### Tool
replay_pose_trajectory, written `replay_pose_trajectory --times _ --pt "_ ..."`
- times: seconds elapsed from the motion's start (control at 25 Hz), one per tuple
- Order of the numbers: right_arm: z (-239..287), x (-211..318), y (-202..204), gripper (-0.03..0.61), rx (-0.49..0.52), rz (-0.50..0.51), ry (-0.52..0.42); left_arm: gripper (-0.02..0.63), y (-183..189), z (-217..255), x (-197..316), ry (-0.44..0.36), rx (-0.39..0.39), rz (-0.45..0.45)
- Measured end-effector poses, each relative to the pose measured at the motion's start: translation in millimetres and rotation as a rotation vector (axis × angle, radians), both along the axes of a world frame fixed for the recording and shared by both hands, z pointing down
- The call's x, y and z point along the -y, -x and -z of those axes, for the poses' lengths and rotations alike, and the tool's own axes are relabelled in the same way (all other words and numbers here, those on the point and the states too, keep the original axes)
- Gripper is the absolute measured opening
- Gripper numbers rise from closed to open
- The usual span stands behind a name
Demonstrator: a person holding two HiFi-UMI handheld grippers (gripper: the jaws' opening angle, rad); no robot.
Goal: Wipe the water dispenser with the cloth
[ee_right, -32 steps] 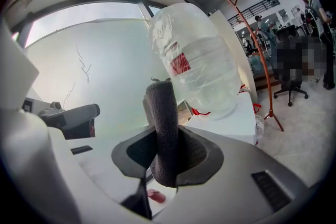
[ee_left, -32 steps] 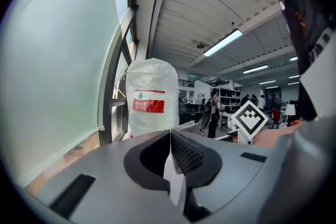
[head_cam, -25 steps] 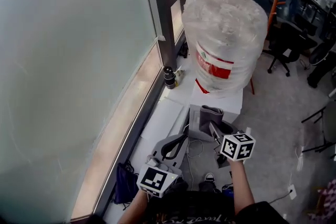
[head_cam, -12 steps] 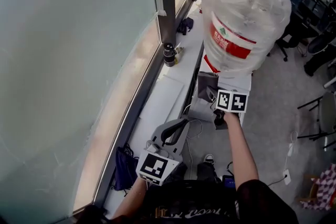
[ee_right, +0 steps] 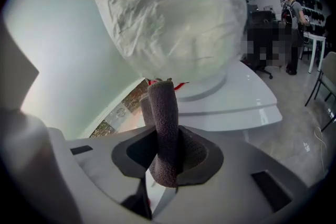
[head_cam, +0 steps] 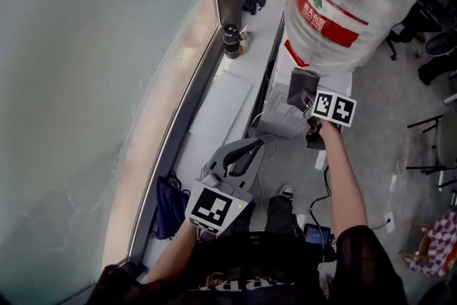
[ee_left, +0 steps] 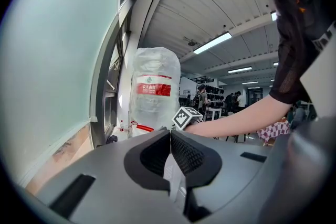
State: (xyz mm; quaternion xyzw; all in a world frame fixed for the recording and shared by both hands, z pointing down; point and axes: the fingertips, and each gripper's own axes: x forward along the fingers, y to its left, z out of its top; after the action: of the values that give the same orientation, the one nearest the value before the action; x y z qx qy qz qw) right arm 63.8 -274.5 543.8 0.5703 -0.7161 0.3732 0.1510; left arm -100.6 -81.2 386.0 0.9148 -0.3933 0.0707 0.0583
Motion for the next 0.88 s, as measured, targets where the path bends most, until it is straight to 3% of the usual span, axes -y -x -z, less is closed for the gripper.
replay_pose_trajectory --times 0.36,0.6,0.76,0.88 --pt "-2 -25 -109 0.109 -0.033 -0.154 -0.008 0.020 -37 -9 2 0.011 0.002 -0.099" --pt "-8 -43 -182 0.109 -0.120 -0.230 -0.005 0.020 -59 -13 2 0.015 0.006 -0.158" --pt "-6 -49 -191 0.109 -0.177 -0.193 -0.043 0.020 -66 -17 0 0.026 0.007 -0.175" --pt "-1 -56 -174 0.109 -0.137 -0.152 -0.110 0.020 -67 -22 2 0.030 0.016 -0.179"
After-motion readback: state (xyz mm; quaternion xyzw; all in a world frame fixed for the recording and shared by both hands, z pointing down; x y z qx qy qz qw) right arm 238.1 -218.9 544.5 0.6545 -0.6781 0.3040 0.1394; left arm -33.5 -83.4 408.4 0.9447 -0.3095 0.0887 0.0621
